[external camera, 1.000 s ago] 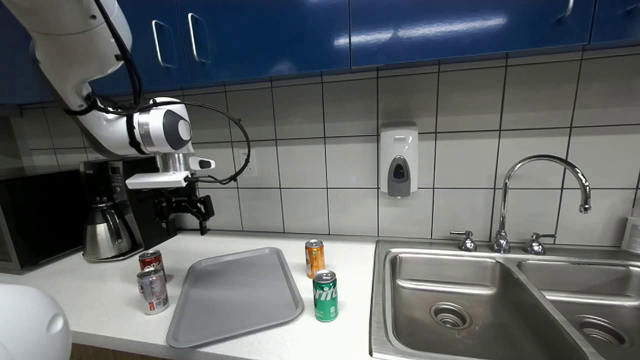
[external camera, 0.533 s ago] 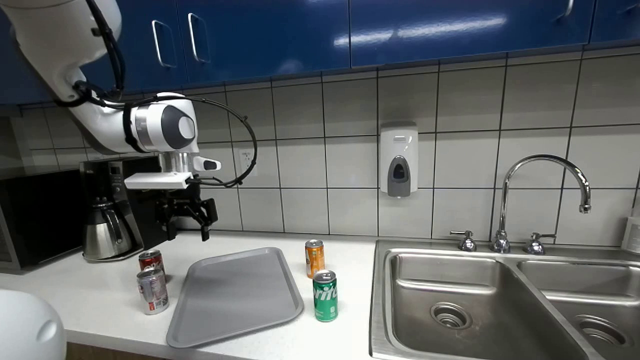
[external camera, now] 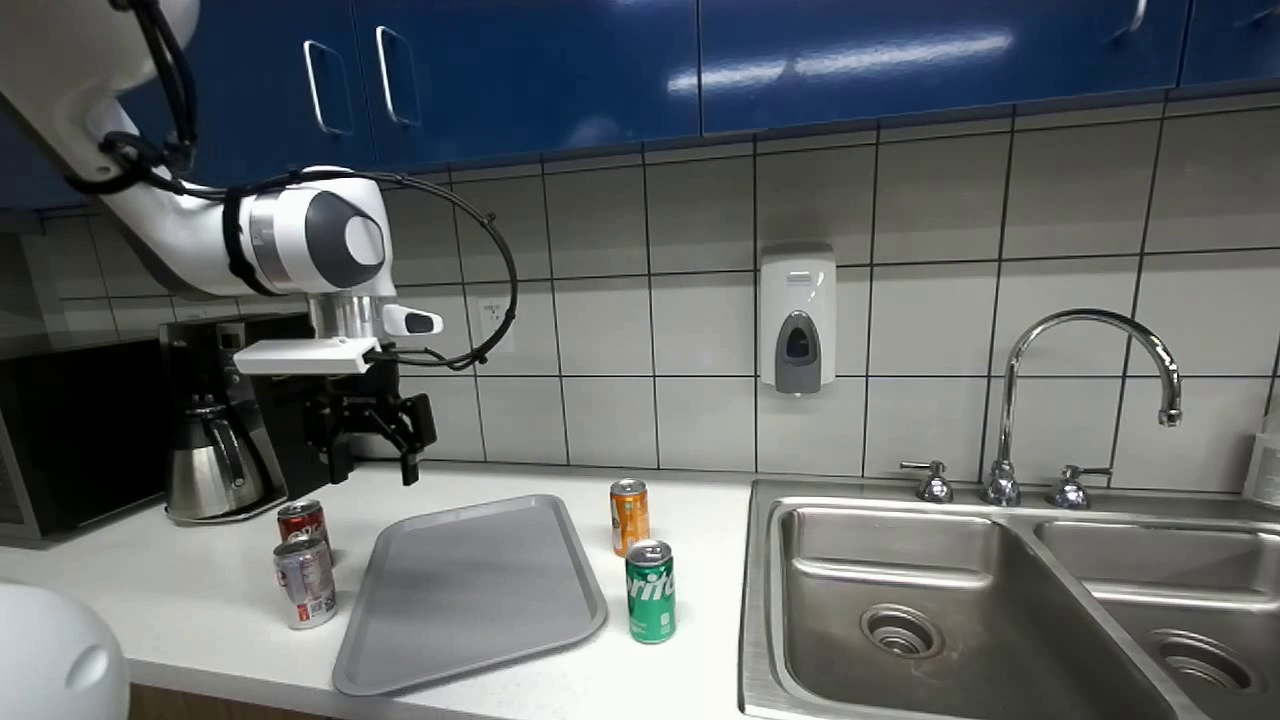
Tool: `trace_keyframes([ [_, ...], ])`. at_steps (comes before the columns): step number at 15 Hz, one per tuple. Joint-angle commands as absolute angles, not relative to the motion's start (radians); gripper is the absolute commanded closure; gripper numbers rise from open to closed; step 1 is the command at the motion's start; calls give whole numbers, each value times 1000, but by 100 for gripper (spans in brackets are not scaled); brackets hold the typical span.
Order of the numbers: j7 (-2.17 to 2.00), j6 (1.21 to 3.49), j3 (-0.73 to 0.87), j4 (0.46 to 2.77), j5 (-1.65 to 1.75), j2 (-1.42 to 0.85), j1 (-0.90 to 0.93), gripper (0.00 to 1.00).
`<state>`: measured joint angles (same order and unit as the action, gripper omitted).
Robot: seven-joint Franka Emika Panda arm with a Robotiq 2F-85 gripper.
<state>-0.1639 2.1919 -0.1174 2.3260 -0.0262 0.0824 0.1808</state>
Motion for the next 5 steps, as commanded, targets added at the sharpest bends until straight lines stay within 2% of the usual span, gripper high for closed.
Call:
trace_keyframes([
  [1, -159, 2190, -131, 2337, -28, 96, 166, 0],
  [5, -156, 2190, -130, 2355, -28, 115, 165, 0],
])
